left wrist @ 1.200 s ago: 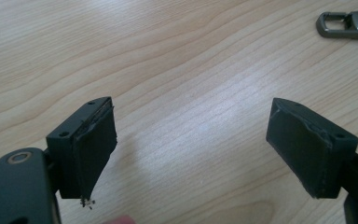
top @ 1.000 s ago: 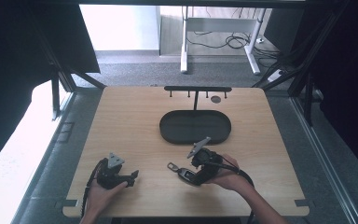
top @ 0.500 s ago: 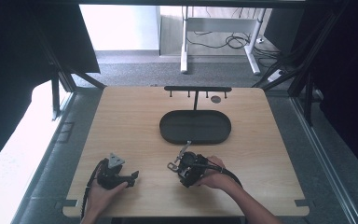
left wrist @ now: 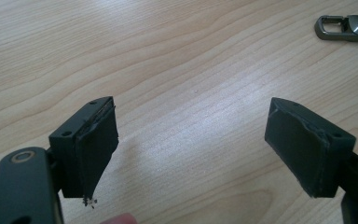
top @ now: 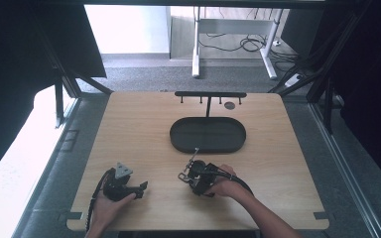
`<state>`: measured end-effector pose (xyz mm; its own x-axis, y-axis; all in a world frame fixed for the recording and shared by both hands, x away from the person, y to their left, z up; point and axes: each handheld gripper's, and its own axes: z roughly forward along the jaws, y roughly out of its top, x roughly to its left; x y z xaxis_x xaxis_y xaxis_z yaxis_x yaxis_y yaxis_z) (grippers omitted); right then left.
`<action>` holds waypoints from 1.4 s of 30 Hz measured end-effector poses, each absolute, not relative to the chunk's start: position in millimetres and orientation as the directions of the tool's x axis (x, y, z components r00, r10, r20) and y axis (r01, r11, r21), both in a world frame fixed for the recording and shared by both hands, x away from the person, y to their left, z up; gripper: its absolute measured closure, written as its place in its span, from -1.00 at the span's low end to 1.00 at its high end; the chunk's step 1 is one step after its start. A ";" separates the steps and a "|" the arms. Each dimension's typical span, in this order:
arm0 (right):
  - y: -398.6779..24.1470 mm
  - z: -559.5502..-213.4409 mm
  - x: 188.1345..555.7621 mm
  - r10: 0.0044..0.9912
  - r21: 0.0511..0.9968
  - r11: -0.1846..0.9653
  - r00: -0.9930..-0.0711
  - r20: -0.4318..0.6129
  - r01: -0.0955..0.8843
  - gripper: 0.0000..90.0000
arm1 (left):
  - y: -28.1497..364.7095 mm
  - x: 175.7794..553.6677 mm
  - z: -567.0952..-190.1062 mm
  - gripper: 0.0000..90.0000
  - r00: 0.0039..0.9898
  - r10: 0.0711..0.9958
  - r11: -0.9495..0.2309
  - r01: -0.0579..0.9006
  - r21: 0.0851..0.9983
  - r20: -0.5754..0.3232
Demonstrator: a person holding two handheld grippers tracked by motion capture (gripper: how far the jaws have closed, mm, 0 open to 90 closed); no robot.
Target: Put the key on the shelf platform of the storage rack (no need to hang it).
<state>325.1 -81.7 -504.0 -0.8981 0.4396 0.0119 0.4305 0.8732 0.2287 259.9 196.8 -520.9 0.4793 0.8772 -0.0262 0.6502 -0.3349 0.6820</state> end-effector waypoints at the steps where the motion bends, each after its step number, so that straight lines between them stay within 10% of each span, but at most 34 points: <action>1: -82.2 -504.0 325.5 0.438 0.227 0.875 -0.899 0.008 0.428 0.08 | 196.6 259.5 -520.1 -0.61 0.477 0.879 -0.333 0.650 0.683 -0.025; 42: -114.2 -425.0 328.0 0.456 0.408 0.804 -0.889 0.046 0.433 0.10 | 194.9 261.8 -516.2 -0.53 0.434 0.900 -0.272 0.634 0.724 -0.042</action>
